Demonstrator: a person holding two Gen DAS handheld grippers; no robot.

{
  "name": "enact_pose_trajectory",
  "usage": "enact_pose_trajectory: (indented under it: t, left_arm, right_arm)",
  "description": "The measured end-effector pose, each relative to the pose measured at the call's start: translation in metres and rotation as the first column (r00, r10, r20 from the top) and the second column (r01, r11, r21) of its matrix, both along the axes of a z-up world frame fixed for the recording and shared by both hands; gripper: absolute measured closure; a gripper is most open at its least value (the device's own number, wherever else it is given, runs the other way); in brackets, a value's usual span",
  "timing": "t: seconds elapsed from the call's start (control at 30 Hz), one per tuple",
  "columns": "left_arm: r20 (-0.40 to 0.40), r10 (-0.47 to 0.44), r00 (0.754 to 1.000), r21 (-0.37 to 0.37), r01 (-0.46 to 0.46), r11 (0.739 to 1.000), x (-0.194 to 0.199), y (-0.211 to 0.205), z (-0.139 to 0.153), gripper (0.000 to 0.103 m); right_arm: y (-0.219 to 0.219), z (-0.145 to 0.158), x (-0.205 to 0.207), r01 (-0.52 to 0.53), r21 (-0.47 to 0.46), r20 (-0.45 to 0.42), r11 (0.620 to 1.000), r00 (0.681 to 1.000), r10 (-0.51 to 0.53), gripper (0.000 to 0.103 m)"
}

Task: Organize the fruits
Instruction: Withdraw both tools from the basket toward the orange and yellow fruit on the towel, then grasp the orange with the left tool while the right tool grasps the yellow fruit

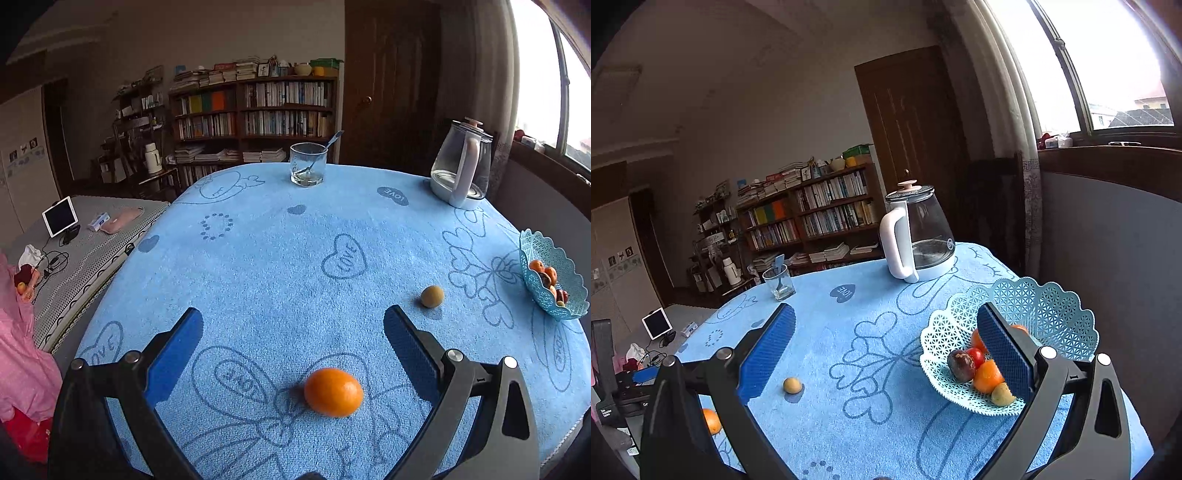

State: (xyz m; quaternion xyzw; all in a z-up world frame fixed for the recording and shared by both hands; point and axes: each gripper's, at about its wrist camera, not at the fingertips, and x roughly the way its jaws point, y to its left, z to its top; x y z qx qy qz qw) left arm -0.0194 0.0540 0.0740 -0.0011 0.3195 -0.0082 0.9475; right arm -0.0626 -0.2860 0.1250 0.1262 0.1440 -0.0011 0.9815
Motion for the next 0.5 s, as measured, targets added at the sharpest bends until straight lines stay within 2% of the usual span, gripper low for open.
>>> enact_pose_trajectory:
  t: [0.13,0.4,0.5]
  left_arm:
    - [-0.056,-0.044,0.997,-0.007,0.044,0.999,-0.003,-0.003,-0.014,0.006]
    - [-0.116,-0.102,0.988,0.001,0.103,0.995,-0.007,-0.013,-0.036,0.006]
    - [-0.151,-0.124,0.981,0.001,0.126,0.992,-0.005,-0.018,-0.047,0.015]
  right_arm:
    - [0.015,-0.009,0.007,-0.041,-0.029,-0.049,0.999,0.998,0.040,0.003]
    - [0.036,-0.026,0.020,-0.138,-0.066,-0.143,0.988,0.982,0.128,0.003]
    - [0.045,-0.033,0.023,-0.172,-0.073,-0.174,0.982,0.972,0.157,0.003]
